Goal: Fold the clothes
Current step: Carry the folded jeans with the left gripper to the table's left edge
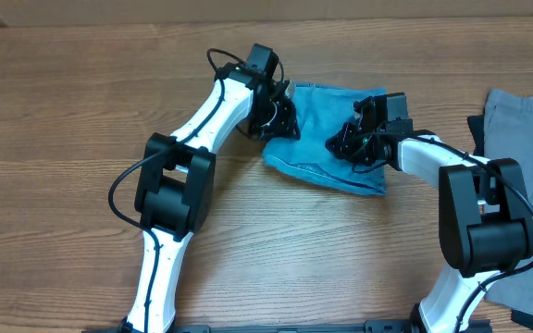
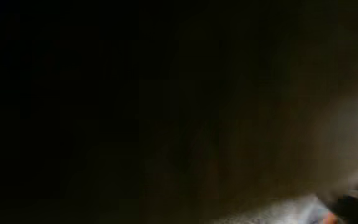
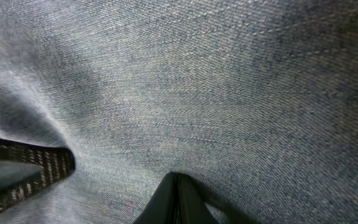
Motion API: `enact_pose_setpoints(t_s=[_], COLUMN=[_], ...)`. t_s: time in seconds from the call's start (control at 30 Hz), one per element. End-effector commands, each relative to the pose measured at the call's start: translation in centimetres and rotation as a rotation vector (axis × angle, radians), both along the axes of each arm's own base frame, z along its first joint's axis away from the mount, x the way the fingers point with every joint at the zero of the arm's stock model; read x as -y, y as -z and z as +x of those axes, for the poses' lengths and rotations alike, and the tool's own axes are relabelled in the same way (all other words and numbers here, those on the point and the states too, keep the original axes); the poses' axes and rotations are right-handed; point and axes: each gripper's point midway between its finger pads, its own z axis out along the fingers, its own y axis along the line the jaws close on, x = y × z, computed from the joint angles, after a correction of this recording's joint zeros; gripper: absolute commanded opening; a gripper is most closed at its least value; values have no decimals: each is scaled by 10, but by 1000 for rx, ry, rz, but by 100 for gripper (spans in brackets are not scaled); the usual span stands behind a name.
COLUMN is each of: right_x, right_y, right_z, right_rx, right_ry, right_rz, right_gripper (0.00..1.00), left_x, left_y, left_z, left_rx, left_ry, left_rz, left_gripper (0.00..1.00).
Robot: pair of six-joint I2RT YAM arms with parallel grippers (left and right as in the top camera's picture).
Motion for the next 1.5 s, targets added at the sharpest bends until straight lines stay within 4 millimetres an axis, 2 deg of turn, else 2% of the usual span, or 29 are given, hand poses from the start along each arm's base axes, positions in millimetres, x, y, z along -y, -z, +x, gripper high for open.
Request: enact_pose_setpoints(t_s=[0.0, 0.1, 0.13, 0.53, 0.63, 0.67, 0.77, 0.83, 0.87, 0.9, 0.93, 0.97, 1.0, 1.03, 1.07, 1.17, 1.27, 1.3, 1.37, 1.47], right_x=[-8, -8, -8, -9, -6, 0, 13, 22, 30, 36, 48, 59, 68, 79, 96, 129, 161, 167, 180, 189], right_y=[49, 49, 49, 47, 36, 21, -32, -78, -108, -124, -152, -171, -183, -199, -217, -239, -241, -239, -230, -219], right_z=[-39, -39, -39, -39, -34, -25, -5, 6, 10, 10, 9, 6, 4, -1, -9, -28, -45, -48, -57, -64], right_rx=[-164, -164, -165, -163, -139, -110, -26, 65, 118, 141, 173, 195, 209, 229, 254, 272, 239, 224, 175, 128], right_ry=[-29, -29, -29, -33, -25, -9, 19, 10, 13, 22, 49, 77, 97, 126, 171, 264, 367, 389, 434, 467], right_rz=[-20, -20, -20, -13, -4, 2, 9, 11, 7, 4, 2, 0, -3, -5, -11, -26, -76, -90, -119, -166], right_gripper=[4, 4, 4, 4, 4, 4, 18, 30, 33, 33, 33, 33, 33, 38, 50, 68, 86, 89, 99, 100], left_x=[45, 45, 43, 23, 18, 15, 5, -2, -7, -12, -18, -26, -31, -39, -49, -76, -104, -110, -131, -158], left_y=[-22, -23, -23, -21, -21, -21, -20, -22, -23, -24, -25, -26, -27, -29, -32, -43, -67, -73, -103, -150], left_z=[-20, -18, -17, -3, 1, 3, 9, 13, 15, 17, 20, 24, 27, 31, 36, 48, 59, 61, 68, 73], left_rx=[-54, -54, -54, -41, -28, -21, -8, -8, -8, -9, -11, -13, -12, -10, -8, 19, 64, 77, 138, 242], left_ry=[85, 81, 78, 17, 0, -7, -31, -47, -56, -68, -83, -103, -116, -136, -169, -230, -285, -297, -336, -388], left_rz=[-215, -220, -220, -178, -149, -137, -107, -106, -105, -105, -103, -104, -103, -103, -94, -74, -80, -83, -99, -109], left_gripper=[27, 6, 4, 4, 4, 4, 4, 4, 4, 4, 4, 4, 4, 4, 4, 4, 4, 4, 4, 4])
